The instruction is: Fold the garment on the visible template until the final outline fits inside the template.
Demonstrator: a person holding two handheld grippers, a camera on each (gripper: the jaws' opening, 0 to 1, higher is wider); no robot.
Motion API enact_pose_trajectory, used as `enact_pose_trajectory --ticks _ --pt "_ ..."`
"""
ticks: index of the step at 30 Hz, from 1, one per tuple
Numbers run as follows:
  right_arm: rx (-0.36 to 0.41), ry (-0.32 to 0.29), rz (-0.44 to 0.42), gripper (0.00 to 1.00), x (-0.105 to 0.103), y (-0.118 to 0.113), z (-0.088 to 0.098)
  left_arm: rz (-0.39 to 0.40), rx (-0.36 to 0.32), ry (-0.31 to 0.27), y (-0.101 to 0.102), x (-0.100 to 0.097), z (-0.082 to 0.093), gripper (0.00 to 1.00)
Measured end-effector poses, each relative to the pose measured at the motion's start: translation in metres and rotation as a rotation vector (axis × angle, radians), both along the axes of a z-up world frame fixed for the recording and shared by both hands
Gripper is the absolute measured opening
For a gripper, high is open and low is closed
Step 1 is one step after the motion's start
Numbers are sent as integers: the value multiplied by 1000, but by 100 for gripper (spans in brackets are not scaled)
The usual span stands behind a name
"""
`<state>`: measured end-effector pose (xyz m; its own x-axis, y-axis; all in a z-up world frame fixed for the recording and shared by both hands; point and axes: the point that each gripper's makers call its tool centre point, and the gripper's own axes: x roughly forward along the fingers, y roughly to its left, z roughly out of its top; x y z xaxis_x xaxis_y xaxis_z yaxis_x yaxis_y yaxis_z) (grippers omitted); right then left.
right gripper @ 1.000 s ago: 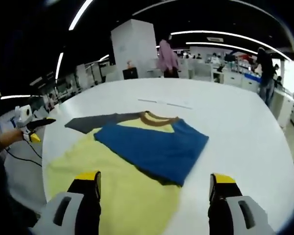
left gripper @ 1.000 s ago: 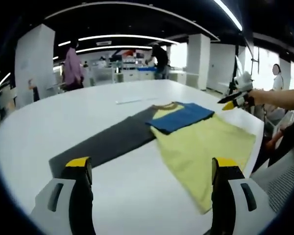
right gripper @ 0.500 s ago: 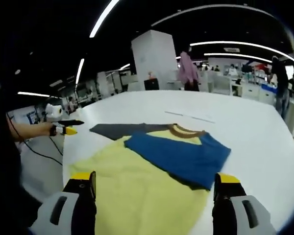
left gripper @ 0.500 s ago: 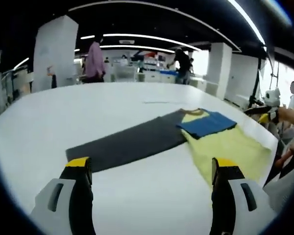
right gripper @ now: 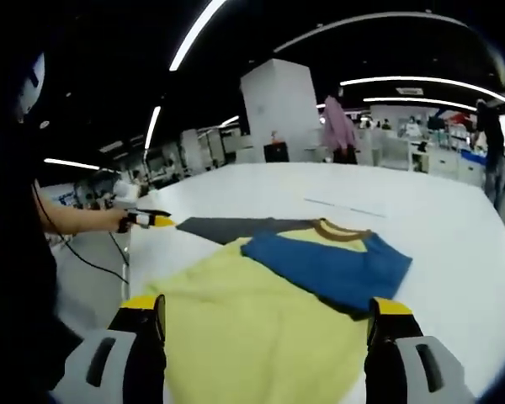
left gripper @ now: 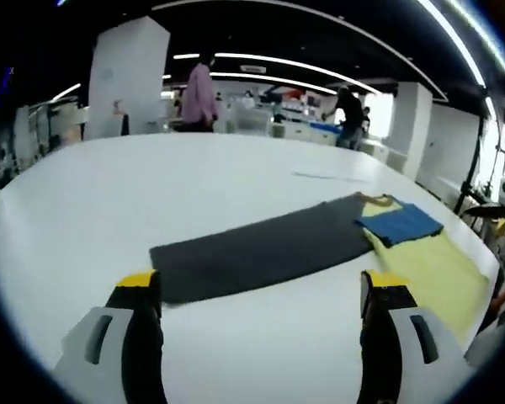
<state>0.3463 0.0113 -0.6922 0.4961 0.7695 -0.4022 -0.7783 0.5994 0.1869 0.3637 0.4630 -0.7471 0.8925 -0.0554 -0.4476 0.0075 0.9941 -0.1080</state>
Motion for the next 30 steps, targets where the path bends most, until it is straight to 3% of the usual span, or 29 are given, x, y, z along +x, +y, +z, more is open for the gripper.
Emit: enact_pose_trajectory --ticks 12,17,30 --pt "16 -11 -43 99 1 -4 2 193 62 69 29 -4 -17 61" --pt "38 -19 -66 97 6 -10 5 300 12 78 44 -6 -20 44" --pt "41 -29 -78 98 1 -10 6 363 27 138 58 -9 -37 13"
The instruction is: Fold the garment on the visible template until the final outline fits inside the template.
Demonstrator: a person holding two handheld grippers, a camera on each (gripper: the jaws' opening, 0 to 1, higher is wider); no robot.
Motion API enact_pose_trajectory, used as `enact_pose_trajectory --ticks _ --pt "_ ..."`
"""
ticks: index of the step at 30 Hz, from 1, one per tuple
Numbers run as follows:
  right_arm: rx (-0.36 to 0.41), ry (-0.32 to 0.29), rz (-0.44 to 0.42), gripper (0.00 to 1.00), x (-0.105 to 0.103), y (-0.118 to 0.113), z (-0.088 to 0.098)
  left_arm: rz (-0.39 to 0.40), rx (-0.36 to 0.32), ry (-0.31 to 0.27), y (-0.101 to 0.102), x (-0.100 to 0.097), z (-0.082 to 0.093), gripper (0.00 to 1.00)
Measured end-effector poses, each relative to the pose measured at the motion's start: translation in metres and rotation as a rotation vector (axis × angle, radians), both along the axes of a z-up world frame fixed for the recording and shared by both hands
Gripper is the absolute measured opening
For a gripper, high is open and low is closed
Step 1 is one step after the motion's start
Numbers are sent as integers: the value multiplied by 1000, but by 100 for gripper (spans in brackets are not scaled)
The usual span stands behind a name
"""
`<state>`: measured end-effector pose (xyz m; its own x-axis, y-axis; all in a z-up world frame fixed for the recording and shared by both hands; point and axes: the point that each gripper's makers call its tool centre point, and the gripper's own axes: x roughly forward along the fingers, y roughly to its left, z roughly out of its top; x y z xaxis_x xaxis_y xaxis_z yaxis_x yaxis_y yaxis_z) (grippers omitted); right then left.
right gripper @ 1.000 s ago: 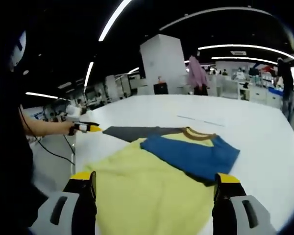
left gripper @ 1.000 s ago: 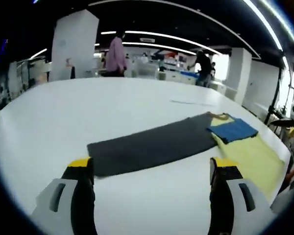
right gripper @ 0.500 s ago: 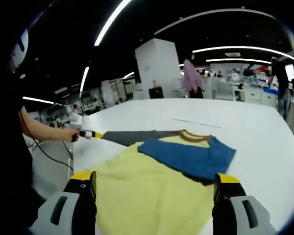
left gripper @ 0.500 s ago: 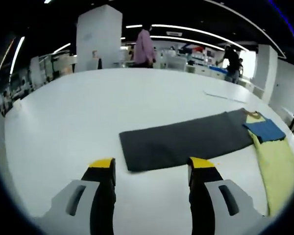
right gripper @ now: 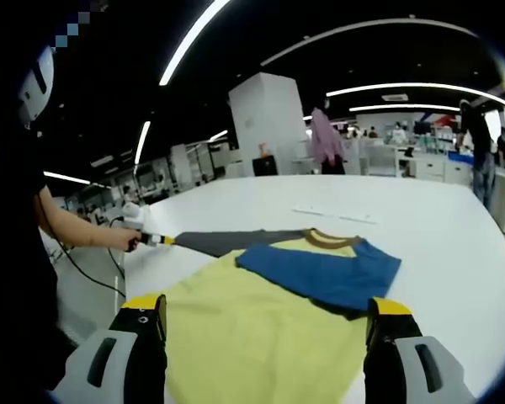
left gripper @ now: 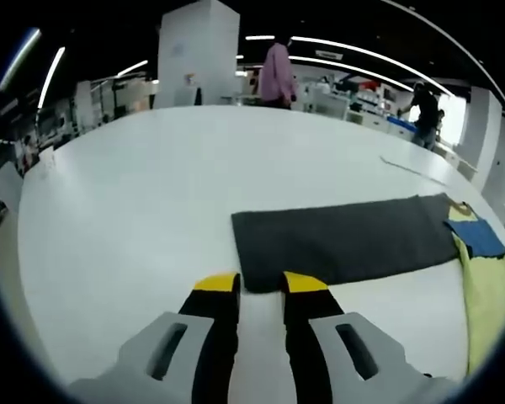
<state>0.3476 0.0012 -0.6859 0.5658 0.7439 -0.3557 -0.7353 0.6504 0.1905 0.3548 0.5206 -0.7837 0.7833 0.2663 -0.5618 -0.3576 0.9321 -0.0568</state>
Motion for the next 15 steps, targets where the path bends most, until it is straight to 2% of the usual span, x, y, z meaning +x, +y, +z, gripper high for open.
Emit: enact_pose_trajectory --ticks 2,3,5,6,8,11,12,13,14,15 --pt "-12 2 -3 98 -1 -1 -2 27 -34 13 1 -3 -4 13" --pt "-14 2 -3 98 -1 -2 -2 31 -25 4 4 -1 -3 13" --pt "-17 4 -8 98 0 -4 -4 3 13 30 2 -1 -2 12" --pt "-16 5 -11 97 0 -5 -5 9 8 29 1 0 -2 11" --pt "-22 8 -14 97 0 -7 -7 75 -40 19 3 -2 -4 10" --pt "-31 8 -12 97 0 -7 -8 70 -32 20 4 0 -3 9" --pt "-32 9 -13 97 -1 -8 -9 98 -35 14 7 -1 -2 7" --pt "-34 9 -13 97 -1 -8 -9 130 -47 -9 10 0 0 0" --pt "-35 7 -14 97 -1 -9 -9 138 -50 11 12 -2 -2 1" --pt "-35 6 -19 97 0 -10 -9 132 -60 5 12 -1 -2 1"
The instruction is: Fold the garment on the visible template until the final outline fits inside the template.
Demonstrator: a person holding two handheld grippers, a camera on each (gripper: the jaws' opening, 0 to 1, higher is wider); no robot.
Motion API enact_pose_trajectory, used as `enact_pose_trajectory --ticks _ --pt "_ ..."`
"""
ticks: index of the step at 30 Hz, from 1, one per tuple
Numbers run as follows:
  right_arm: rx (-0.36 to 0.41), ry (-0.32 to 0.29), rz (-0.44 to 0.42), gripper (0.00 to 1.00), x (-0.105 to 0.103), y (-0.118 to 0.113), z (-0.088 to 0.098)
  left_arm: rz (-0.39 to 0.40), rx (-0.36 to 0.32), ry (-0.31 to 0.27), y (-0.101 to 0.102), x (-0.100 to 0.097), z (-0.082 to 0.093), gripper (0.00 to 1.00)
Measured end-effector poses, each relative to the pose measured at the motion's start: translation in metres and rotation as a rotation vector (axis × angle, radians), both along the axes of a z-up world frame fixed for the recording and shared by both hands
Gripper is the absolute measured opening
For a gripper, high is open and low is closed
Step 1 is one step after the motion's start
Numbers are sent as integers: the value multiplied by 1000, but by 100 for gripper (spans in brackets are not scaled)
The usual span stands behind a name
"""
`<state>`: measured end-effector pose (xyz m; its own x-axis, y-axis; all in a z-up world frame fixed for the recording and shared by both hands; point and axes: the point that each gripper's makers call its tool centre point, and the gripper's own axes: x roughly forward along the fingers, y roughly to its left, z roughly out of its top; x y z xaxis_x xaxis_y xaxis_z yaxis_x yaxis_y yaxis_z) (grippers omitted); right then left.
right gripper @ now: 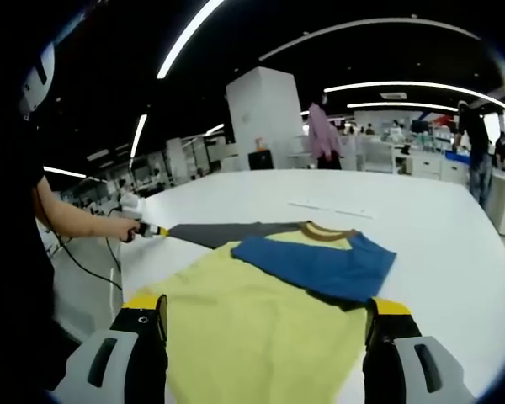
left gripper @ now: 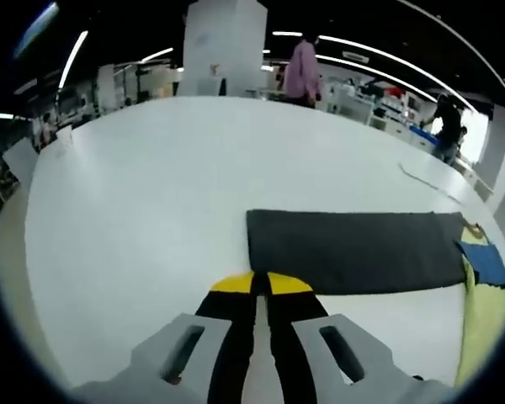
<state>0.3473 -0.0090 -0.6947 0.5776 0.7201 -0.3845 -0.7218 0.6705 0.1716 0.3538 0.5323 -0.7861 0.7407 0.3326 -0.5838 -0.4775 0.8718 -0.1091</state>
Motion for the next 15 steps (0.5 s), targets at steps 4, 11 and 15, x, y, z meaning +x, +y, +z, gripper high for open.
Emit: enact_pose_trajectory --ticks 4,11,15 --pt "2 1 -7 97 1 -1 -1 8 -18 -4 1 1 1 0" --pt "1 -2 -6 96 -1 0 -2 4 -32 -32 -2 3 9 0" --pt "-1 -5 -6 96 -1 -1 -1 -37 -9 -51 -9 9 25 0"
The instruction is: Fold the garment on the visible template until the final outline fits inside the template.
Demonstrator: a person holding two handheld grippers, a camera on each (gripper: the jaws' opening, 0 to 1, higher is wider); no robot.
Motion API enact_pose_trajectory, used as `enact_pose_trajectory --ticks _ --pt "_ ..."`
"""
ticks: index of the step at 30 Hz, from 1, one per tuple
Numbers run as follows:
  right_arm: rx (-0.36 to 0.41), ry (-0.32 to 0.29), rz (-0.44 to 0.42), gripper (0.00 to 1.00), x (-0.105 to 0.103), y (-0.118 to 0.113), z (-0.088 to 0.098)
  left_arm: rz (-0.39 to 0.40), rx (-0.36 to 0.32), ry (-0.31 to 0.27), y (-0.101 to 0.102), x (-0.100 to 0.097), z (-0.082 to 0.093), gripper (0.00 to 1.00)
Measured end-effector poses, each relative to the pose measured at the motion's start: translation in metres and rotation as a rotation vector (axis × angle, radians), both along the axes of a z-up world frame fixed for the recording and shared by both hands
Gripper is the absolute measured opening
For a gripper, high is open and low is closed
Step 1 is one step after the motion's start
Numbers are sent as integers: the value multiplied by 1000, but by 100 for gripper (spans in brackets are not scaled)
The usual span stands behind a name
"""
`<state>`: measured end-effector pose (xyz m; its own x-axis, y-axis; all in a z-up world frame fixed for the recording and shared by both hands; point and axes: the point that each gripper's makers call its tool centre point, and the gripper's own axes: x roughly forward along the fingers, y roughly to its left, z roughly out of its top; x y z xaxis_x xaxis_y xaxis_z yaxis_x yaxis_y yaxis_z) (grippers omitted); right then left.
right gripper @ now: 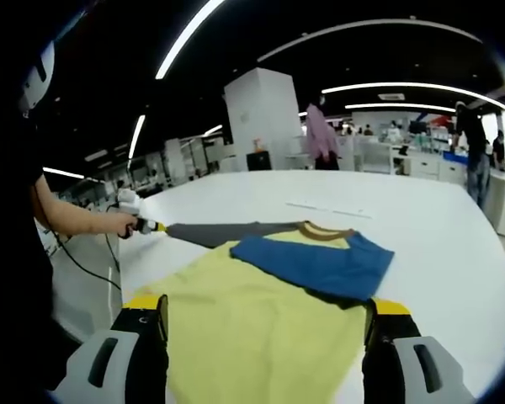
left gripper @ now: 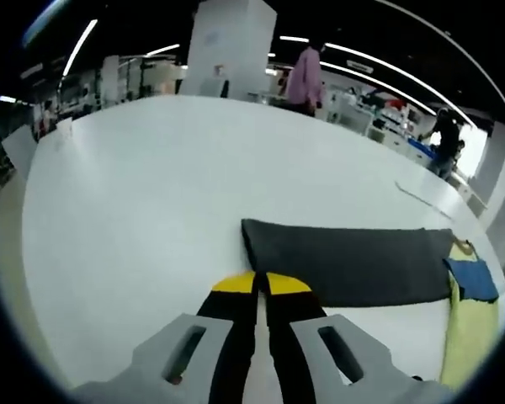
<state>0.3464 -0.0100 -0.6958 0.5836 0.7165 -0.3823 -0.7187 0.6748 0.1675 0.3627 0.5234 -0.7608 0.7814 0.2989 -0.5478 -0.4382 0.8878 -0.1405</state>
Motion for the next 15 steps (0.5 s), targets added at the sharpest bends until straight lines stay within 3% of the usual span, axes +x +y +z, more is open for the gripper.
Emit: enact_pose_trajectory --ticks 15 --pt "21 -8 28 98 -6 9 5 -128 -41 -133 -42 38 44 0"
